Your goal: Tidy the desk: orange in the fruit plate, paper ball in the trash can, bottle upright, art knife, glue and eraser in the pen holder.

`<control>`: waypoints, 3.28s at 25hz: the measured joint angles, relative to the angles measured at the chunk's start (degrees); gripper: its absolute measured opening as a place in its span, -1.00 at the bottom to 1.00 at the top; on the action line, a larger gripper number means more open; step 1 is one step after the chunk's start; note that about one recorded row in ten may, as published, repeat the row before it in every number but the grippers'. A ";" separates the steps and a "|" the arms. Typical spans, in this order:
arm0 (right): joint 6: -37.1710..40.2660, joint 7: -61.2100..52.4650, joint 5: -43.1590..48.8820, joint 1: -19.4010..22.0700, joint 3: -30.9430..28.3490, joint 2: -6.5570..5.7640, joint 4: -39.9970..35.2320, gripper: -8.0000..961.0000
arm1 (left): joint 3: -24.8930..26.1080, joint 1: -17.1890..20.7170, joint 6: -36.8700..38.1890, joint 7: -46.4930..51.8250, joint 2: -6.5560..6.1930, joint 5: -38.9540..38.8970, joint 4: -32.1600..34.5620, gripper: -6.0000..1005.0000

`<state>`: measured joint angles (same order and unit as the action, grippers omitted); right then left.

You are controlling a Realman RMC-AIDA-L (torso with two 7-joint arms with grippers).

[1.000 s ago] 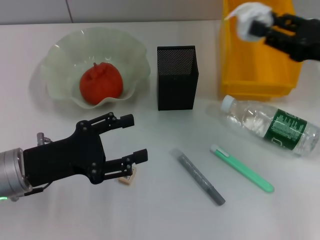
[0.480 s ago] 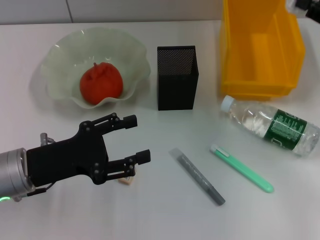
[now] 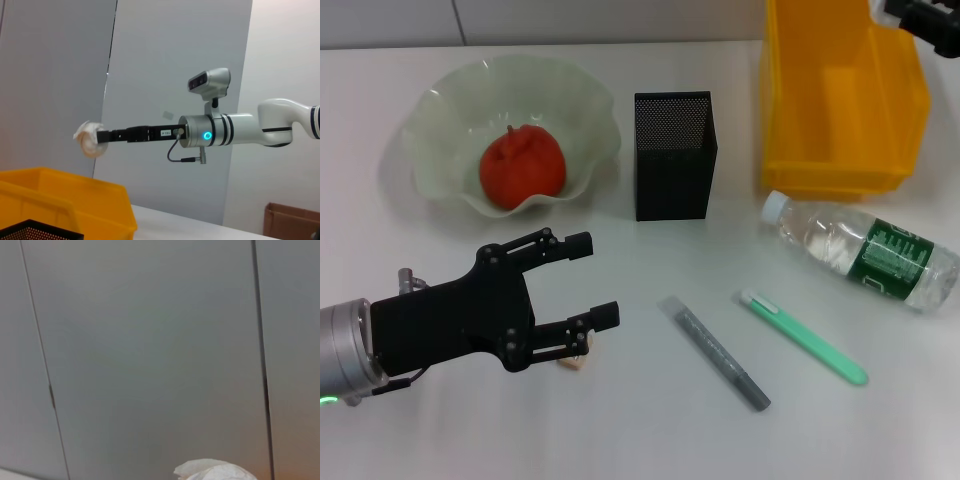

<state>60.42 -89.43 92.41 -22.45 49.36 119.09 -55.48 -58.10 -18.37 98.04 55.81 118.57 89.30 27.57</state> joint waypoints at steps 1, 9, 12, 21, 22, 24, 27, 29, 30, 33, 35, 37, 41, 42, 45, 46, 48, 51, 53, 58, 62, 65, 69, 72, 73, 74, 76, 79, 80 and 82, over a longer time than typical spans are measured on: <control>-0.43 0.00 0.83 -0.36 -0.02 0.02 0.25 0.28 | 0.00 0.00 0.00 0.00 0.00 0.00 0.00 0.51; -1.49 0.04 3.24 -1.76 0.68 0.13 1.73 0.35 | 0.00 -0.10 -0.07 0.00 0.00 0.00 0.03 0.50; -1.51 0.05 3.24 -1.95 0.68 0.13 1.70 0.38 | 0.00 -0.21 -0.28 0.00 0.00 0.00 0.04 0.50; 2.69 -0.29 2.98 -1.98 0.64 0.25 0.11 0.47 | 0.00 -0.56 -0.43 0.00 0.00 0.00 0.06 0.50; 3.96 -0.70 2.94 -1.85 0.64 0.26 -0.31 0.47 | 0.00 -0.60 -0.43 0.00 -0.01 0.00 0.09 0.50; 8.09 -2.64 2.94 -1.43 0.64 0.25 -2.01 0.47 | 0.00 -0.64 -0.42 0.00 -0.01 0.00 0.11 0.50; 14.39 -6.42 3.19 -0.83 0.64 0.16 -5.02 0.47 | 0.00 -0.73 -0.42 0.00 0.00 0.00 0.24 0.50; 17.83 -8.74 3.30 -0.28 0.65 0.14 -7.36 0.47 | 0.00 -0.87 -0.41 -0.01 0.00 0.00 0.32 0.49; 19.33 -10.29 3.52 0.04 0.65 0.14 -8.76 0.47 | 0.00 -0.98 -0.40 -0.02 0.00 0.00 0.34 0.49; 23.14 -21.03 9.95 0.52 0.16 -0.03 -18.33 0.47 | 0.00 -1.25 -0.40 -0.07 -0.04 0.00 0.38 0.49; 24.07 -23.75 12.64 0.30 0.03 -0.05 -21.40 0.47 | 0.00 -1.30 -0.39 -0.07 -0.05 0.00 0.41 0.49; 26.21 -29.03 18.48 -0.82 0.13 -0.06 -26.36 0.47 | 0.00 -1.38 -0.39 -0.16 -0.05 0.00 0.45 0.49; 30.75 -36.54 27.11 -4.41 0.10 -0.15 -31.43 0.47 | 0.00 -1.60 -0.34 -1.34 -0.07 0.00 0.19 0.49; 31.94 -37.71 28.23 -5.21 0.14 -0.29 -31.87 0.47 | 0.00 -1.62 -0.26 -1.50 -0.07 0.00 0.15 0.49; 34.31 -41.25 30.87 -7.33 0.41 -0.58 -32.87 0.47 | 0.00 -1.49 0.01 -1.55 -0.03 0.00 0.07 0.49; 35.92 -43.57 32.97 -8.81 0.45 -0.70 -33.37 0.47 | 0.00 -1.41 0.03 -1.56 -0.03 0.00 0.07 0.49; 38.28 -45.59 36.05 -10.62 0.51 -1.03 -33.62 0.47 | 0.00 -1.10 0.11 -1.57 -0.02 0.00 0.04 0.49; 40.55 -46.91 39.31 -12.48 0.52 -1.29 -33.73 0.47 | 0.00 -0.99 0.22 -1.58 -0.01 0.00 0.03 0.48; 44.50 -48.53 44.31 -15.44 1.32 -1.42 -33.83 0.47 | 0.00 -0.90 0.46 -1.59 -0.05 0.00 0.03 0.48; 48.56 -51.40 54.29 -18.85 6.08 -1.76 -33.84 0.47 | 0.00 -0.88 0.54 -1.59 -0.08 0.00 0.03 0.48; 49.29 -51.60 58.65 -19.46 9.09 -1.48 -33.50 0.47 | -0.10 -0.91 0.58 -1.59 -0.04 0.00 0.03 0.48; 49.47 -51.58 60.95 -19.54 12.06 -1.14 -32.75 0.47 | -0.52 -0.93 0.65 -1.59 -0.02 0.00 0.03 0.48; 49.30 -51.58 62.91 -19.31 13.91 -0.91 -32.17 0.47 | -0.75 -0.85 0.68 -1.59 0.07 0.00 0.03 0.48; 49.12 -51.30 64.18 -19.39 14.34 -0.88 -30.81 0.48 | -0.77 -0.84 0.68 -1.59 0.09 0.00 0.03 0.47; 49.03 -51.14 64.54 -19.45 14.45 -0.87 -30.21 0.48 | -0.78 -0.84 0.68 -1.59 0.09 0.00 0.03 0.47; 48.91 -51.04 64.86 -19.51 14.60 -0.85 -29.54 0.48 | -0.79 -0.85 0.68 -1.59 0.09 0.00 0.03 0.47; 48.62 -50.94 65.45 -19.60 15.06 -0.80 -28.42 0.48 | -0.79 -0.89 0.61 -1.59 0.09 0.00 0.03 0.47; 47.19 -50.91 66.54 -19.42 16.69 -0.71 -27.36 0.48 | -0.79 -0.91 0.53 -1.59 0.09 0.00 0.03 0.47; 46.77 -50.90 66.91 -19.36 17.22 -0.68 -27.05 0.48 | -0.79 -0.94 0.38 -1.59 0.09 0.00 -0.03 0.47; 45.99 -50.83 67.62 -19.29 18.19 -0.58 -25.99 0.48 | -0.79 -0.91 0.35 -1.59 0.09 0.00 -0.04 0.47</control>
<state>106.41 -140.27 160.03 -41.74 67.56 118.50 -81.47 -58.89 -19.28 98.39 54.22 118.65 89.30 27.53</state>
